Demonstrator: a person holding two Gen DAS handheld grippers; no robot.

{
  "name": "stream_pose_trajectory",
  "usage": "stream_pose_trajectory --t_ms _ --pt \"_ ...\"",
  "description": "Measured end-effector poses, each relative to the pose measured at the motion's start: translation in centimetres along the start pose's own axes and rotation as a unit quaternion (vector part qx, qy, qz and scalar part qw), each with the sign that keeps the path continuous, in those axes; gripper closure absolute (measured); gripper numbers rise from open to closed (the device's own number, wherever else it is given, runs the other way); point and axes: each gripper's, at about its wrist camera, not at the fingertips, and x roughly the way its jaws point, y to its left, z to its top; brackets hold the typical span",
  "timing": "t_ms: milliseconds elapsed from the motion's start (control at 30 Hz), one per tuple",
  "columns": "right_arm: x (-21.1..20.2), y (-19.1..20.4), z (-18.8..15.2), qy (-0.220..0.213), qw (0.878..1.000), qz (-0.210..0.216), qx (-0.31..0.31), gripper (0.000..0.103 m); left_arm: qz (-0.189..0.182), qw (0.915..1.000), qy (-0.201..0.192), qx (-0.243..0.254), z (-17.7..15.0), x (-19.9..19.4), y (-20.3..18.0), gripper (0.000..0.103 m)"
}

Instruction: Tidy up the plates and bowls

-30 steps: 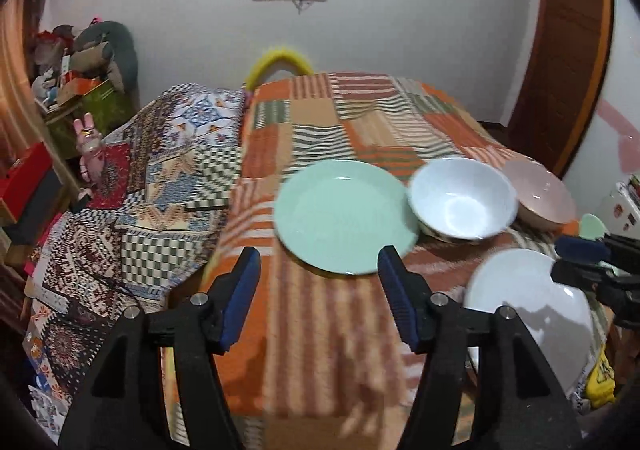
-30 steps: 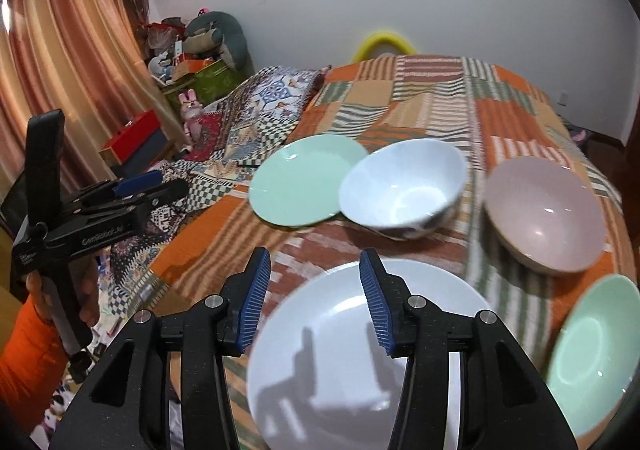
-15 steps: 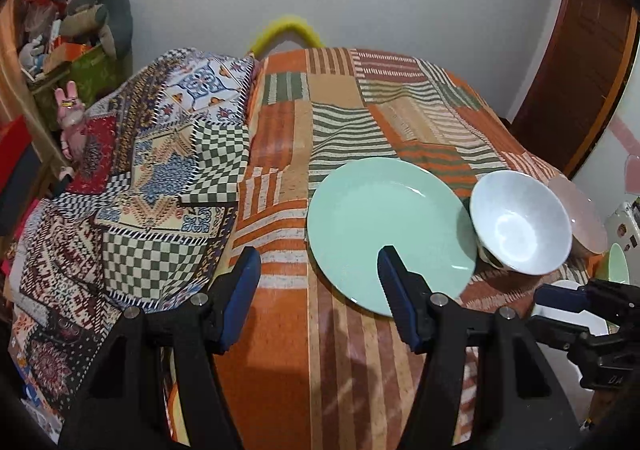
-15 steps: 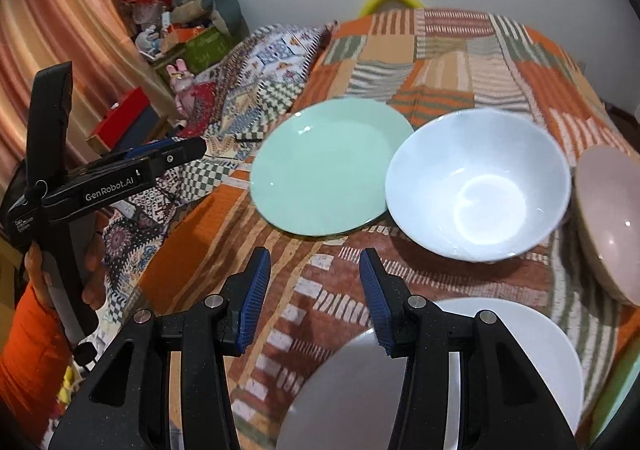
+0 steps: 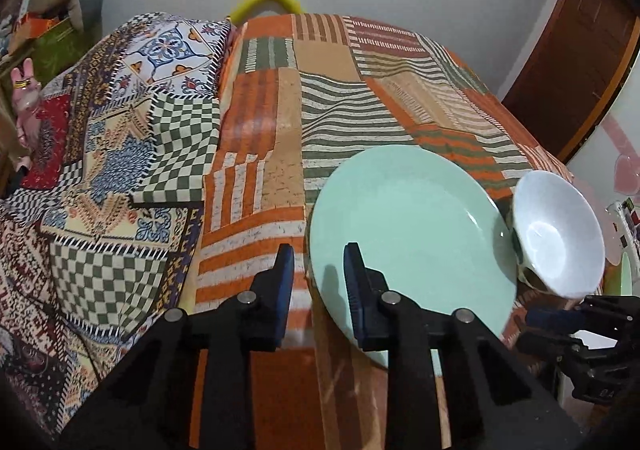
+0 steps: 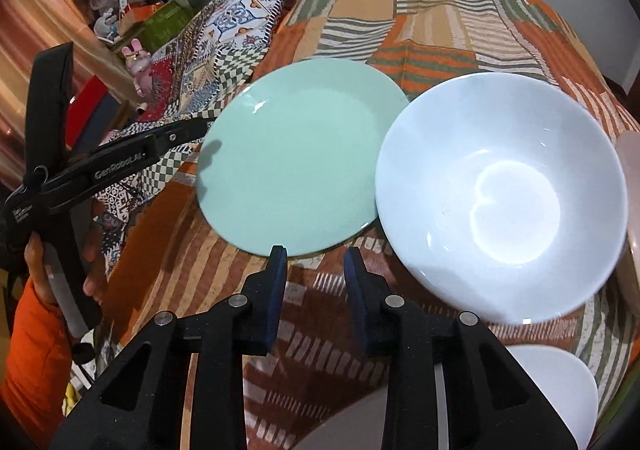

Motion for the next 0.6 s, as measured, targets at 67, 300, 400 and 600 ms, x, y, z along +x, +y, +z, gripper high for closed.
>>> stream_pose_trajectory --t_ms 67,300,400,600 --pt "0.2 0.2 0.3 0.002 1.0 -0.004 -0.005 0.081 -0.007 1.0 0.004 0.003 0.3 0.8 0.1 0.078" --pt "1.3 0.8 0.6 0.016 1.0 -0.014 -0.018 0.081 -0.029 0.9992 0.021 -0.015 0.8 3.7 0.9 0.078" --pt "1.2 0.6 0.6 0.014 1.0 -0.012 -0.012 0.081 -0.042 0.9989 0.014 -0.017 0.8 3.8 0.9 0.085" --pt "1.2 0.7 0.7 0.016 1.0 -0.013 -0.013 0.081 -0.036 0.9992 0.01 -0.013 0.3 2.9 0.7 0.087"
